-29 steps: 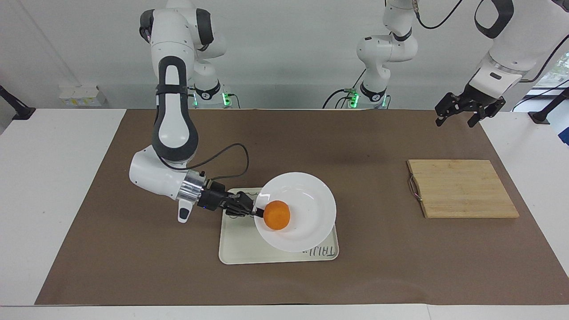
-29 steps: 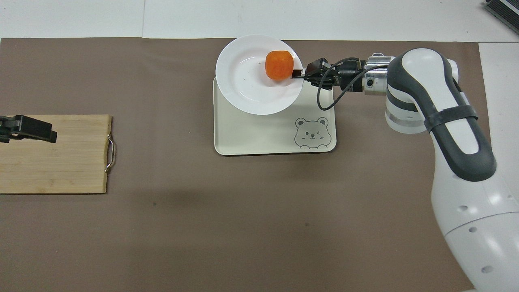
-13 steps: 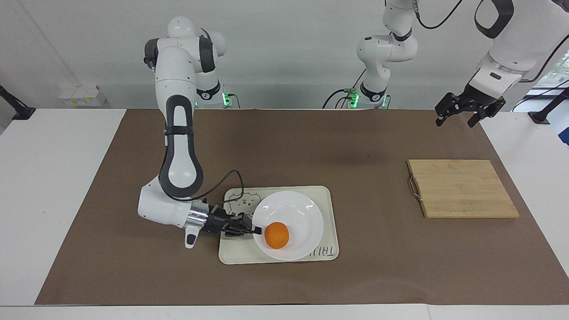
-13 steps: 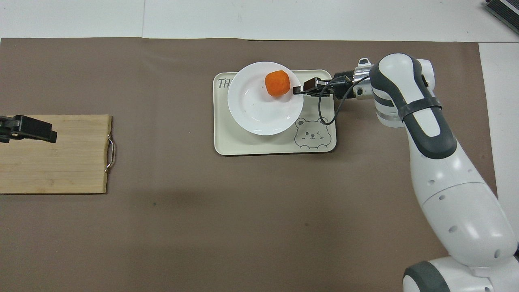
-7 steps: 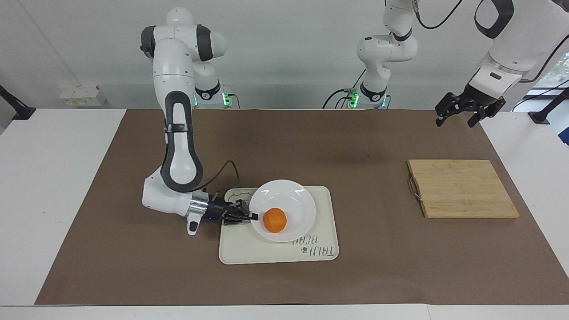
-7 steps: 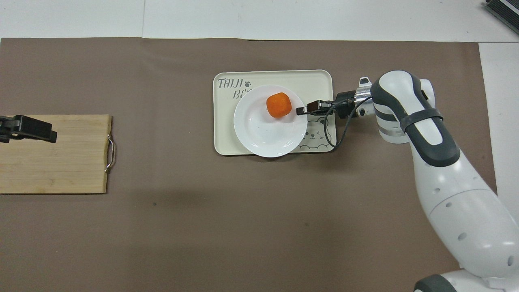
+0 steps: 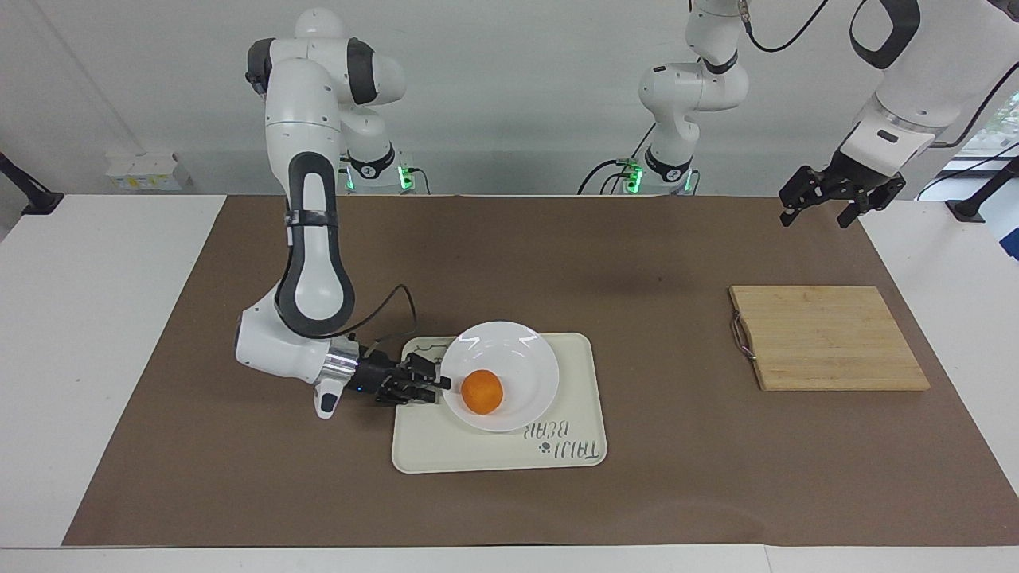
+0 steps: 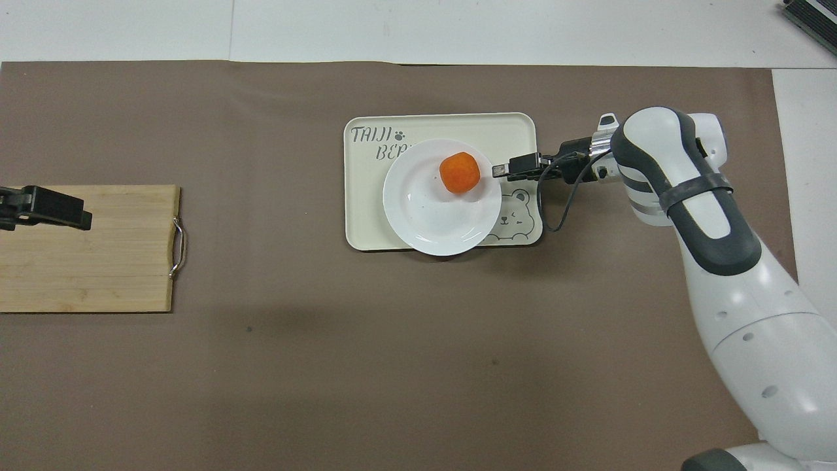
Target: Place orange and plate with both arms
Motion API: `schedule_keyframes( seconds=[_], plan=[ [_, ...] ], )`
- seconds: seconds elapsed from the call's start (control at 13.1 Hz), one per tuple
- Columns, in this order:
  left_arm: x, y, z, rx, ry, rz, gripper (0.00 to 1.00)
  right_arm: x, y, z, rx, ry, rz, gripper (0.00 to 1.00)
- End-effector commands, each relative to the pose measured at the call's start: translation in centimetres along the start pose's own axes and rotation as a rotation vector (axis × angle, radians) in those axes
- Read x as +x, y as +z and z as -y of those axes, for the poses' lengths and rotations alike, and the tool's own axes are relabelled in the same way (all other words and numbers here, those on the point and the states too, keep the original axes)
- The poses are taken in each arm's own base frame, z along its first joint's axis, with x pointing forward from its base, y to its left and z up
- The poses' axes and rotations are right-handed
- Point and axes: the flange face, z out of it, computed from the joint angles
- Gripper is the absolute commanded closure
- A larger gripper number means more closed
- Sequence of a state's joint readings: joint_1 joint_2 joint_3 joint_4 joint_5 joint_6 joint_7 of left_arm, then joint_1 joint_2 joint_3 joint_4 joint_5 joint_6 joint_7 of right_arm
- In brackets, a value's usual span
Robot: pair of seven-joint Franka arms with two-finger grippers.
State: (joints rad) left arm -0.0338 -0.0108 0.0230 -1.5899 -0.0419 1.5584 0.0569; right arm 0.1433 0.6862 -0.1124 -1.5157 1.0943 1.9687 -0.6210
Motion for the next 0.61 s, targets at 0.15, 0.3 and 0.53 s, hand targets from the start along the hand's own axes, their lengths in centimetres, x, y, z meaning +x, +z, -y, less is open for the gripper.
schedule_keyframes(
  seconds=[0.15,0.3,0.53],
  plan=[
    [-0.4,-0.5,0.2,0.017,-0.011,-0.003,0.00,1.8,-5.0,3.9,-0.197,0.050,-0.018,0.00],
    [-0.4,-0.5,0.2,0.017,-0.011,-0.003,0.00,1.9,-6.5,5.2,-0.322,0.034,-0.016,0.00],
    [-0.4,-0.5,0.2,0.017,-0.011,-0.003,0.00,1.8,-10.3,9.4,-0.558,0.081,-0.057,0.00]
  ],
)
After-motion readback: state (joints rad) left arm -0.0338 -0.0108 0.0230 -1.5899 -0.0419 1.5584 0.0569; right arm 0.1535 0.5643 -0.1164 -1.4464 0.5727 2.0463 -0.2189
